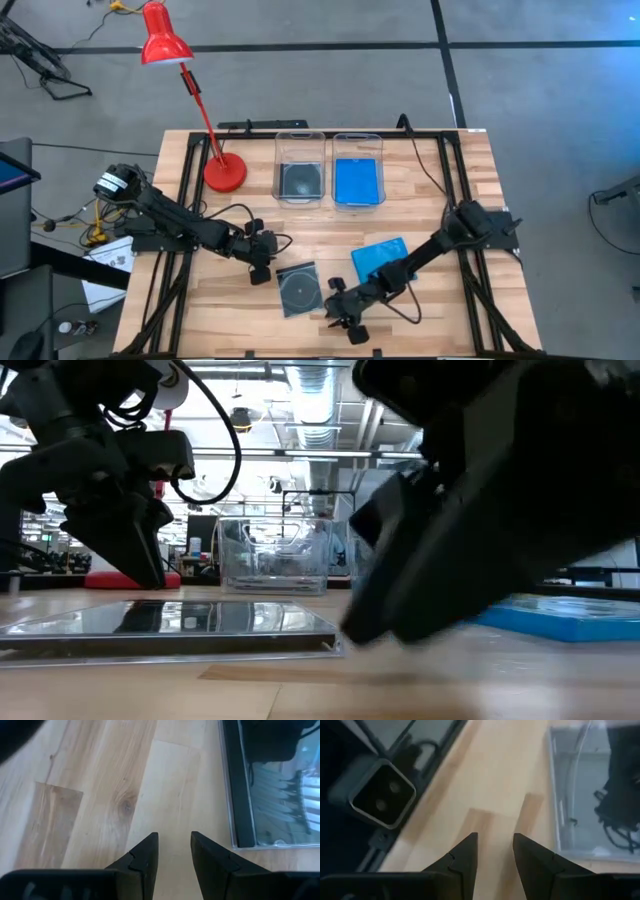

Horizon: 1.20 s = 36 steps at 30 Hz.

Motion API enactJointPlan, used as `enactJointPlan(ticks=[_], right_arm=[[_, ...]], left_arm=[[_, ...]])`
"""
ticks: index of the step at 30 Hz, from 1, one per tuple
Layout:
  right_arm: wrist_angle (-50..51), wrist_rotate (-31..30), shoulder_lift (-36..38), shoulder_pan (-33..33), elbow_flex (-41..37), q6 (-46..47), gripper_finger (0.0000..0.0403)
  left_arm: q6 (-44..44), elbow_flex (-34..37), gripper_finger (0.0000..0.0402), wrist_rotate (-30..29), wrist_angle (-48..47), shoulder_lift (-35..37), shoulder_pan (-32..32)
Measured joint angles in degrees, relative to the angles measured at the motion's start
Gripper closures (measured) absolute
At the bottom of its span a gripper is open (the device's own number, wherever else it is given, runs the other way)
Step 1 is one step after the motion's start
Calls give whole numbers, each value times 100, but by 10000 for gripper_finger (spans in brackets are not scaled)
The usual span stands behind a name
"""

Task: Pick & place jewel cases by type
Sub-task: Put the black cd case into the left transparent bin

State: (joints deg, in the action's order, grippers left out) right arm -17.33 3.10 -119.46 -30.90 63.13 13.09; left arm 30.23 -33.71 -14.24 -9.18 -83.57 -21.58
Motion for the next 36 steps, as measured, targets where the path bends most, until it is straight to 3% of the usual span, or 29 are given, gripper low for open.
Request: enactJointPlan(ticks=[25, 36], right_arm=[[695, -7, 21, 363, 93, 189, 285], [803, -204, 31, 450, 92, 196, 285]], left_arm=[[75, -2, 292, 441, 265, 0, -2], [321, -2, 292, 459, -255, 0, -130]])
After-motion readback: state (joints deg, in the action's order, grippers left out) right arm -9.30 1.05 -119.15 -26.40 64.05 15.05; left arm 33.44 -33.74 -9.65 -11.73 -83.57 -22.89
